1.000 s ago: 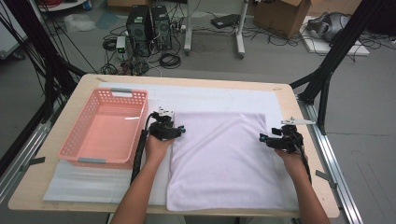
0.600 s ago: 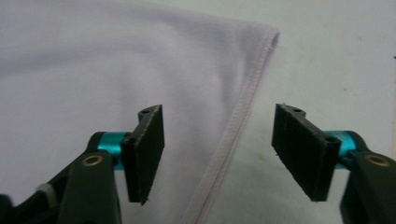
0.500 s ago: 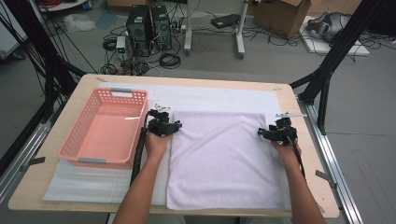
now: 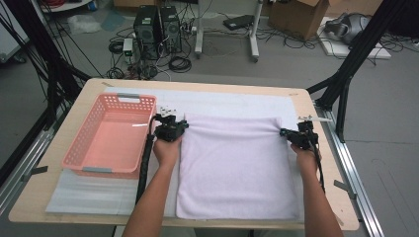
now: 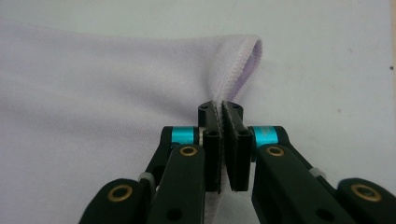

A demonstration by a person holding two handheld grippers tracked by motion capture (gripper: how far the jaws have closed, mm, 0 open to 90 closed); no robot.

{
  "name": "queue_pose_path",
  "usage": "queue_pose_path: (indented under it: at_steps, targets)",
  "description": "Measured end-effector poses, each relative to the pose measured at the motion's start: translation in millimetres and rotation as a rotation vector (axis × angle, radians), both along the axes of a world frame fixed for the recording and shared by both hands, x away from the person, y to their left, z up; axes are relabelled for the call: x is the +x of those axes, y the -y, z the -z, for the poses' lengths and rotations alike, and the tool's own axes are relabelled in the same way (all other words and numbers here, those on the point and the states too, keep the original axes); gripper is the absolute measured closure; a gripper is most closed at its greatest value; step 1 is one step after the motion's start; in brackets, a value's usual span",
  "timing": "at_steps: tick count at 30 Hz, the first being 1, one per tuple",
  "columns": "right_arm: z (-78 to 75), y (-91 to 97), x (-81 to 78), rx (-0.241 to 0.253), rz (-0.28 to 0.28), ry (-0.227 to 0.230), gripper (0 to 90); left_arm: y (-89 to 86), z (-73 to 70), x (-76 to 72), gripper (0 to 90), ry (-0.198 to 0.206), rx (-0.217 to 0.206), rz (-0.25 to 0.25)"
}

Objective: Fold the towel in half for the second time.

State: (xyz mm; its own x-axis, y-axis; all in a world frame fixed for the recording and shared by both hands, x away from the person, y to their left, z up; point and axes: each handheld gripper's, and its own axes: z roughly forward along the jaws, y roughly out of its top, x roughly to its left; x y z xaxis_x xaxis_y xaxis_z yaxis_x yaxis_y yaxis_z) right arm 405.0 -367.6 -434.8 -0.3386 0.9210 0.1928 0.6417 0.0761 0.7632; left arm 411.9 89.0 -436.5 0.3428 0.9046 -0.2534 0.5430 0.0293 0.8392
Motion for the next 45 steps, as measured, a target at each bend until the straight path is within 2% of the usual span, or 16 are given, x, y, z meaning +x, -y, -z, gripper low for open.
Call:
queue_pose_path:
  at_steps: [3,6,11,13,14,24,27,31,34,38,39,40,41,42,44,45]
  targets:
    - [-5.6,1.4,-4.8,0.004,-0.017,0.018,87.2,-3.6,-1.3,-3.2,85.9,-0.012,-0.007,0.014]
    - [-11.9,1.4,-12.0,0.012,-0.043,0.043,87.2,-6.5,-6.2,-9.8,85.9,-0.004,-0.033,0.023]
    - [-24.4,5.0,-30.4,0.026,-0.085,0.086,87.1,-9.5,-23.9,-26.0,85.9,0.026,-0.033,0.066]
    - [-28.2,7.6,-39.9,0.033,-0.099,0.095,87.1,-10.4,-30.1,-34.0,85.9,0.037,-0.017,0.087]
    - [-29.6,9.2,-44.8,0.038,-0.105,0.1,87.0,-10.6,-31.0,-39.3,85.9,0.05,-0.025,0.085]
    - [-35.4,11.6,-91.2,0.035,-0.166,0.131,87.0,-21.1,-25.7,-90.0,85.9,0.059,-0.035,0.139]
    - [-32.6,11.2,-105.7,0.029,-0.176,0.127,87.0,-22.6,-21.8,-106.0,85.8,0.06,-0.043,0.159]
    - [-27.6,12.7,-125.0,0.026,-0.187,0.136,87.0,-25.1,-16.4,-127.7,85.9,0.065,-0.023,0.198]
    - [-23.8,12.9,-137.8,0.019,-0.191,0.132,87.0,-26.0,-12.4,-141.6,85.8,0.065,-0.027,0.217]
    - [-14.9,13.1,-151.7,0.008,-0.195,0.107,86.9,-26.0,-2.4,-153.6,84.9,0.05,-0.019,0.246]
    - [-12.0,12.7,-153.2,0.001,-0.198,0.094,86.1,-25.9,-0.4,-153.6,81.2,0.05,-0.011,0.247]
    - [-9.6,11.9,-153.2,-0.009,-0.199,0.079,82.5,-25.5,0.3,-151.3,69.8,0.048,-0.013,0.243]
    - [-8.8,11.4,-151.6,-0.006,-0.195,0.063,73.2,-25.1,-0.1,-147.4,57.6,0.036,-0.026,0.24]
    - [-10.1,10.8,-149.1,0.005,-0.177,0.06,64.6,-24.7,-1.2,-142.3,52.2,0.028,-0.037,0.241]
    - [-17.7,9.2,-142.5,0.013,-0.149,0.073,56.7,-22.7,-4.6,-130.5,43.7,0.025,-0.039,0.233]
    - [-22.2,7.5,-137.4,-0.001,-0.138,0.08,52.8,-21.5,-6.3,-122.0,42.8,0.013,-0.043,0.229]
